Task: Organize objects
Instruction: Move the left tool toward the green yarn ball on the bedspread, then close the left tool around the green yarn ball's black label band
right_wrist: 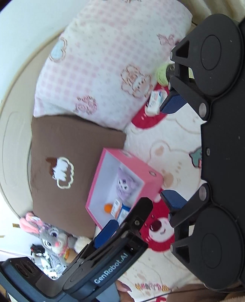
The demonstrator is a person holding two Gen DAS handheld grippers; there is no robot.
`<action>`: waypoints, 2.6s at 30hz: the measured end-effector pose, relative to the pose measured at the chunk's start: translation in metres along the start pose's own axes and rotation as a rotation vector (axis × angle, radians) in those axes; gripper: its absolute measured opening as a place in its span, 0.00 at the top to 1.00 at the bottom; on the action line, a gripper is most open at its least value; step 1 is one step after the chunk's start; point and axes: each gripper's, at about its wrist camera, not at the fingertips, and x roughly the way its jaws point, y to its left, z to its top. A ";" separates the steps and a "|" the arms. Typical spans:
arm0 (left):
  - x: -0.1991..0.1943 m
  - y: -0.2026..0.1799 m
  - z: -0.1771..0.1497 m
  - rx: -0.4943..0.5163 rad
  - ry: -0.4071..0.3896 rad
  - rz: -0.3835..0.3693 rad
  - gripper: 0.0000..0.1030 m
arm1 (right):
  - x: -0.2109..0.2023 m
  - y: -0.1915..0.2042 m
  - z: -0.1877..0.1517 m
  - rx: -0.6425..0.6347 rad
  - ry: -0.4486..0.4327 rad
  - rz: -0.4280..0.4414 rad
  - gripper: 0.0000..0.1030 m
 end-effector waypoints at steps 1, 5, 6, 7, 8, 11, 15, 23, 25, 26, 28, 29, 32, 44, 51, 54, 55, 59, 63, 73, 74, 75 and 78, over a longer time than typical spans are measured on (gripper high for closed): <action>0.003 -0.002 0.005 -0.008 -0.003 0.017 0.05 | 0.002 -0.004 0.001 0.007 0.003 -0.007 0.12; 0.015 -0.007 0.023 0.006 -0.025 0.026 0.05 | 0.010 -0.015 0.002 0.016 0.010 -0.054 0.12; 0.019 -0.010 0.027 0.014 -0.026 0.031 0.05 | 0.013 -0.017 0.003 0.014 0.011 -0.064 0.12; 0.023 -0.013 0.031 0.021 -0.024 0.030 0.05 | 0.016 -0.020 0.004 0.013 0.012 -0.071 0.12; 0.027 -0.015 0.036 0.026 -0.025 0.023 0.05 | 0.019 -0.023 0.005 0.014 0.014 -0.077 0.12; 0.040 -0.021 0.048 0.048 -0.033 -0.003 0.05 | 0.025 -0.030 0.005 -0.008 0.025 -0.101 0.12; 0.062 -0.024 0.065 0.031 -0.006 -0.030 0.06 | 0.030 -0.038 0.004 -0.036 0.031 -0.122 0.12; 0.111 -0.030 0.083 -0.019 0.009 -0.090 0.05 | 0.071 -0.068 -0.003 0.032 0.094 -0.141 0.12; 0.123 -0.032 0.084 -0.056 0.016 -0.123 0.05 | 0.081 -0.078 -0.009 0.059 0.095 -0.153 0.12; 0.129 -0.033 0.083 -0.064 0.019 -0.140 0.06 | 0.085 -0.082 -0.013 0.078 0.098 -0.163 0.12; 0.139 -0.037 0.083 -0.070 0.013 -0.156 0.06 | 0.094 -0.092 -0.021 0.102 0.108 -0.176 0.12; 0.144 -0.038 0.082 -0.070 0.006 -0.163 0.06 | 0.097 -0.096 -0.024 0.108 0.108 -0.187 0.12; 0.159 -0.043 0.083 -0.065 -0.012 -0.193 0.06 | 0.105 -0.111 -0.033 0.142 0.109 -0.192 0.12; 0.219 -0.050 0.080 -0.108 -0.060 -0.300 0.05 | 0.148 -0.139 -0.069 0.122 0.044 -0.222 0.12; 0.266 -0.050 0.082 -0.209 0.002 -0.343 0.08 | 0.169 -0.166 -0.086 0.198 -0.002 -0.255 0.12; 0.282 -0.051 0.083 -0.244 0.014 -0.362 0.08 | 0.176 -0.177 -0.091 0.241 -0.019 -0.249 0.12; 0.285 -0.051 0.084 -0.248 0.008 -0.361 0.08 | 0.179 -0.180 -0.094 0.254 -0.026 -0.246 0.12; 0.297 -0.055 0.088 -0.269 -0.024 -0.388 0.08 | 0.190 -0.187 -0.105 0.284 -0.035 -0.237 0.12; 0.310 -0.063 0.089 -0.258 -0.030 -0.385 0.17 | 0.198 -0.192 -0.114 0.293 -0.034 -0.233 0.12; 0.340 -0.064 0.083 -0.302 -0.024 -0.415 0.29 | 0.207 -0.206 -0.123 0.340 -0.050 -0.222 0.12; 0.342 -0.062 0.083 -0.310 -0.027 -0.422 0.29 | 0.209 -0.208 -0.124 0.348 -0.049 -0.225 0.13; 0.344 -0.061 0.083 -0.315 -0.030 -0.425 0.31 | 0.211 -0.210 -0.125 0.365 -0.049 -0.224 0.14; 0.349 -0.060 0.083 -0.324 -0.056 -0.434 0.43 | 0.215 -0.215 -0.128 0.419 -0.059 -0.198 0.18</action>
